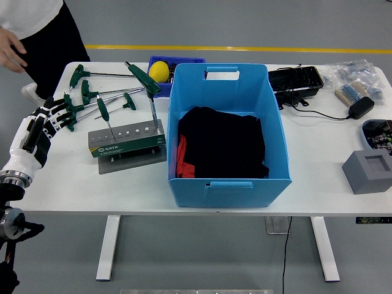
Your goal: Lift tool from toolbox,place it in box,lift tool from toolbox,place it in box
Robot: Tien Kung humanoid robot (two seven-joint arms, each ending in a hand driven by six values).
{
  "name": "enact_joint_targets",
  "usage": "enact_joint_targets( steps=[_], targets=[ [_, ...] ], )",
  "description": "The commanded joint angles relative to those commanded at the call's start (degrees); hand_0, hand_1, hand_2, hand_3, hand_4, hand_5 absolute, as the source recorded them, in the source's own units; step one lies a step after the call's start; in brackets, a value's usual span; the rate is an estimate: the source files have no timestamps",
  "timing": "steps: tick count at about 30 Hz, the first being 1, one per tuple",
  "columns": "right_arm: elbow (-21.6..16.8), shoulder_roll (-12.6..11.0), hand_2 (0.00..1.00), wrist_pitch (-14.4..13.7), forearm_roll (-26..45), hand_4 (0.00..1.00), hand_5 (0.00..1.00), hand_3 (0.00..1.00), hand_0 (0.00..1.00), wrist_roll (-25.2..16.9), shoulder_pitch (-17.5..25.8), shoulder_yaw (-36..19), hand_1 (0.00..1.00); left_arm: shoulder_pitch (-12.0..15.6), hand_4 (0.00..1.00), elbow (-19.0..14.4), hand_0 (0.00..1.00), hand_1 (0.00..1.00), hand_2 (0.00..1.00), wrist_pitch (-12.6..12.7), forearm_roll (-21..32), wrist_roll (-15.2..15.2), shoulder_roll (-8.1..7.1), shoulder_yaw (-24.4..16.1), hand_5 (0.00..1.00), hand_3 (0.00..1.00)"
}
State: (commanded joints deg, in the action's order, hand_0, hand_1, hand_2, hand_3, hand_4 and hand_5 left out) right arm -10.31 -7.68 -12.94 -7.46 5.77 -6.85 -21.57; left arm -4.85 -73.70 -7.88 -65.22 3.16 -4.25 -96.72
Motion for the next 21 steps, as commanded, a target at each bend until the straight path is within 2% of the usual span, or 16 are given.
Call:
enact_joint_targets(
  steps=[21],
  targets=[
    [0.0,0.0,0.718,-0.1,0.4,0.810,0.670,0.580,0.649,-0.1,0.0,0.2,0.642,-0.1,0.848,-0.1,0.731,0.730,0.805,0.0,-1.0,0.3,0.10,0.0,0.748,0.722]
  ],
)
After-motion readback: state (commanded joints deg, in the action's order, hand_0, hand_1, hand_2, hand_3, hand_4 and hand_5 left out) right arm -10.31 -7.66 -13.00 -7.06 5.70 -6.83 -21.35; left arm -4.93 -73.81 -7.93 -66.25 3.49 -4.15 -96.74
